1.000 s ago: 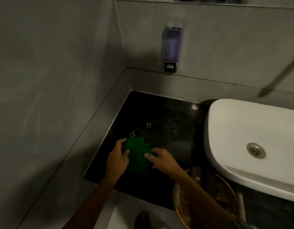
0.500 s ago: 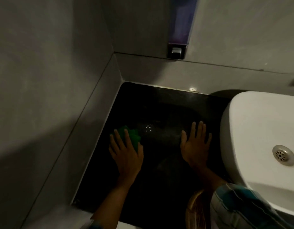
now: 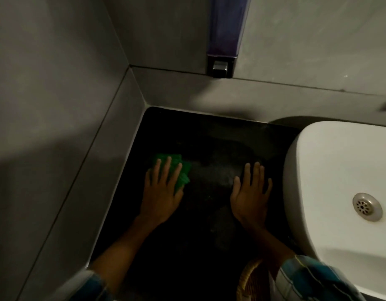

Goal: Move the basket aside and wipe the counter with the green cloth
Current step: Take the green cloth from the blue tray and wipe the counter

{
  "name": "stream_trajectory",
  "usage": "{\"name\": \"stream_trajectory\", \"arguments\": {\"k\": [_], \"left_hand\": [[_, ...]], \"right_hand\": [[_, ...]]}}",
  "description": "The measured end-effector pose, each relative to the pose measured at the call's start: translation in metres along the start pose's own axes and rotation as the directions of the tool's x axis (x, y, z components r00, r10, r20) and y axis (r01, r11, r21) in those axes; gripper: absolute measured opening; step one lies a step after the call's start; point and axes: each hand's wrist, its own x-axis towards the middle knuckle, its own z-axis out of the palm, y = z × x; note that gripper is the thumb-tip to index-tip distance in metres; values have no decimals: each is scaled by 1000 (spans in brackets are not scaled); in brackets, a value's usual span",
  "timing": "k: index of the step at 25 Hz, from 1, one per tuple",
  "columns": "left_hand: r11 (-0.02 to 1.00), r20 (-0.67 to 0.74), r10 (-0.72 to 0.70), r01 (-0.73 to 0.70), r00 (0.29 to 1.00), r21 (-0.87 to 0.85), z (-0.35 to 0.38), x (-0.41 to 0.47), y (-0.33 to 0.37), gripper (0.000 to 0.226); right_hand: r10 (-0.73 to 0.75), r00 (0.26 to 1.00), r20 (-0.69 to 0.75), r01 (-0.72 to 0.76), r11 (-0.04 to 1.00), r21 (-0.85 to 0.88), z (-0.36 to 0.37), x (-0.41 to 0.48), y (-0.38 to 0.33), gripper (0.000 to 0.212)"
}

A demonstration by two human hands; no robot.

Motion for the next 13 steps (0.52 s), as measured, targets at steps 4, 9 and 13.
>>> {"name": "stream_trajectory", "arguments": {"k": [4, 9, 13], "left_hand": [[991, -36, -129, 127, 991, -52, -2, 75, 13, 59], [992, 62, 120, -117, 991, -49, 0, 70, 80, 62], [986, 106, 96, -81, 990, -145, -6, -32, 96, 63]], "right_hand": [[9, 1000, 5, -9, 1000, -11, 1, -1, -1, 54], [-19, 1000, -21, 19, 1000, 22, 1, 6, 1, 46], [-49, 998, -26, 52, 994, 98, -8, 9, 1, 41]]}}
